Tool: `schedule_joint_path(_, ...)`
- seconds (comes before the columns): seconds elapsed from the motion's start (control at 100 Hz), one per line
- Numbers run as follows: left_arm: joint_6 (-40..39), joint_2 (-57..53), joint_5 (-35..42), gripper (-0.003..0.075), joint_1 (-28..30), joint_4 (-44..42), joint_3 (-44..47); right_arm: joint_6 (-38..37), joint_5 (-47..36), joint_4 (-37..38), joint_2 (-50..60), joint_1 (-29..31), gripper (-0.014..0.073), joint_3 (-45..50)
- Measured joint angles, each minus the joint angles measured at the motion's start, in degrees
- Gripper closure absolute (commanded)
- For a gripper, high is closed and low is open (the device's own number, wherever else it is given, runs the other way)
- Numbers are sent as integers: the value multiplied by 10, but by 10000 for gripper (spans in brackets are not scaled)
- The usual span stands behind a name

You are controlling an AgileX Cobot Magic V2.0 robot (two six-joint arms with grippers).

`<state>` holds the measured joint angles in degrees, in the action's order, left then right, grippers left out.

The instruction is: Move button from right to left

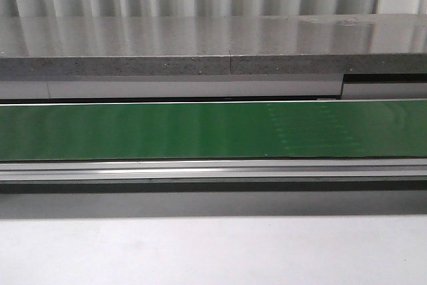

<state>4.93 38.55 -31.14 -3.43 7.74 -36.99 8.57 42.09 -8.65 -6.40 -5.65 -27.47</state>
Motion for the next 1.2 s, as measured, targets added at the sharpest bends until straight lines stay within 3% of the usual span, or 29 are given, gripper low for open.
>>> schedule_joint_path(0.39, -1, -103, 179, 740, 0, -9, 141, 0, 0, 0, 0, 0, 659, 0)
schedule_joint_path(0.52, -53, -156, 227, 740, 0, -65, 202, 0, 0, 0, 0, 0, 659, 0)
schedule_joint_path(0.94, -94, -366, 238, 740, 0, -101, 365, 0, 0, 0, 0, 0, 659, 0)
schedule_joint_path(1.2, -89, -388, 215, 740, 7, -97, 369, 0, 0, 0, 1, 0, 659, 0)
